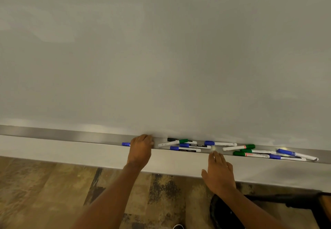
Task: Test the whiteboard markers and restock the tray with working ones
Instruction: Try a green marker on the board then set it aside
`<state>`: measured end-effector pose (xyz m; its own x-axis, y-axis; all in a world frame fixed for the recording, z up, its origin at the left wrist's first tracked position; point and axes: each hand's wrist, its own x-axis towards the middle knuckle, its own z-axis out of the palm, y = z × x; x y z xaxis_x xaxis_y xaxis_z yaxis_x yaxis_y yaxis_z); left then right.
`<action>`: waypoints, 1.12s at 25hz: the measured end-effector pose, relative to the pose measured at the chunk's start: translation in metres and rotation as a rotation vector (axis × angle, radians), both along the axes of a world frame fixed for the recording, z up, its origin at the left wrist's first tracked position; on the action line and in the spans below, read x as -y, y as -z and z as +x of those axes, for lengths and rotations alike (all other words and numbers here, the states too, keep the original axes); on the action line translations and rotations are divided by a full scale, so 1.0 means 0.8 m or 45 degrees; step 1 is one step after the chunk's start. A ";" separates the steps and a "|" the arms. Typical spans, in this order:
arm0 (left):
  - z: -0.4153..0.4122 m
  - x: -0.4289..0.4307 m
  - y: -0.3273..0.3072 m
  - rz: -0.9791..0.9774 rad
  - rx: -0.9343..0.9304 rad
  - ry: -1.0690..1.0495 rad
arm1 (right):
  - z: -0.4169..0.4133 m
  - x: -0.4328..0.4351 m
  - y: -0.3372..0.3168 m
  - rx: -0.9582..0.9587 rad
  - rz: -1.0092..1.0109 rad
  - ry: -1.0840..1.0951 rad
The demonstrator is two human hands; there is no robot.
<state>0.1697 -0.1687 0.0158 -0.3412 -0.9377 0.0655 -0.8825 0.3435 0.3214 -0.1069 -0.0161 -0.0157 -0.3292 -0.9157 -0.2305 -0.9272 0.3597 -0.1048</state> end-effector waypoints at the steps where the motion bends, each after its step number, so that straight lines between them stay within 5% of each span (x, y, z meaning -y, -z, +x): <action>1: -0.011 0.000 0.001 0.014 -0.022 0.024 | 0.000 -0.001 0.000 0.005 0.002 -0.001; 15: -0.064 -0.007 0.015 0.037 0.089 0.033 | -0.008 -0.005 -0.005 0.086 0.077 -0.043; 23: -0.085 -0.060 -0.006 0.123 -0.648 -0.330 | -0.020 -0.003 -0.035 0.293 -0.067 0.028; 28: -0.156 -0.130 -0.035 0.479 -1.090 -0.431 | -0.024 0.009 -0.100 1.011 -0.445 0.221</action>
